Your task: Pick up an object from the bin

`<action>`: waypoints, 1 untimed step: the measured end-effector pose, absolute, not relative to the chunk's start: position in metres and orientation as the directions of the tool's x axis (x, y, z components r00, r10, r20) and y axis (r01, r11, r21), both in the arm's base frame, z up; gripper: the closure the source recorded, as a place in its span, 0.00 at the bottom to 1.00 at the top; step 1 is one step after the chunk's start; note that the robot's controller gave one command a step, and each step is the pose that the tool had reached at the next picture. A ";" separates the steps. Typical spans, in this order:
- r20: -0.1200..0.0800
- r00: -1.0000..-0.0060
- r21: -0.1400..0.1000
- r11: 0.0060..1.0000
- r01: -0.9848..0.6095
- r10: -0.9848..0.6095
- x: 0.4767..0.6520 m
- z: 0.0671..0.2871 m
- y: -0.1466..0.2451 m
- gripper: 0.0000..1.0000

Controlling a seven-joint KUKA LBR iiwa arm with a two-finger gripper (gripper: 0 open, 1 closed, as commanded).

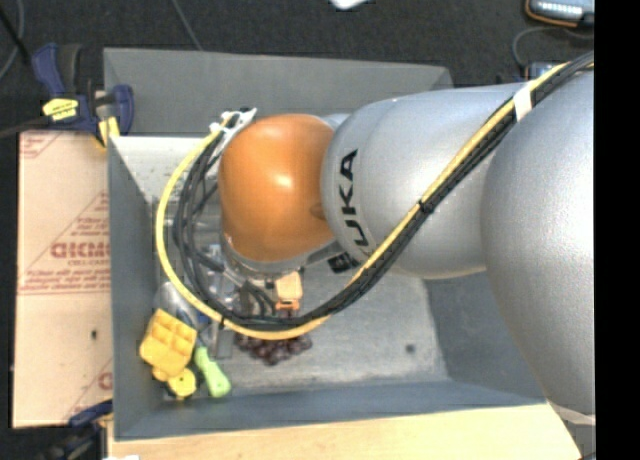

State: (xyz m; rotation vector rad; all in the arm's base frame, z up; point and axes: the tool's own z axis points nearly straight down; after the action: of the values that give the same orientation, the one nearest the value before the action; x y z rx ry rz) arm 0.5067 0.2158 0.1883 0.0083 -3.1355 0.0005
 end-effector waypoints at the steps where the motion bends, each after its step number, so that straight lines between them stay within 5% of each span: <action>1: -0.002 -1.000 0.002 1.000 -0.001 -0.001 0.509 0.193 0.215 0.00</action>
Offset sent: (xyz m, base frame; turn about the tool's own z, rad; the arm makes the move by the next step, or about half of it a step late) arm 0.0599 -0.0932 -0.0536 0.1076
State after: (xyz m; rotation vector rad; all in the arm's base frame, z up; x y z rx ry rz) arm 0.5086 0.2147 0.1931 0.0017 -3.1432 -0.0028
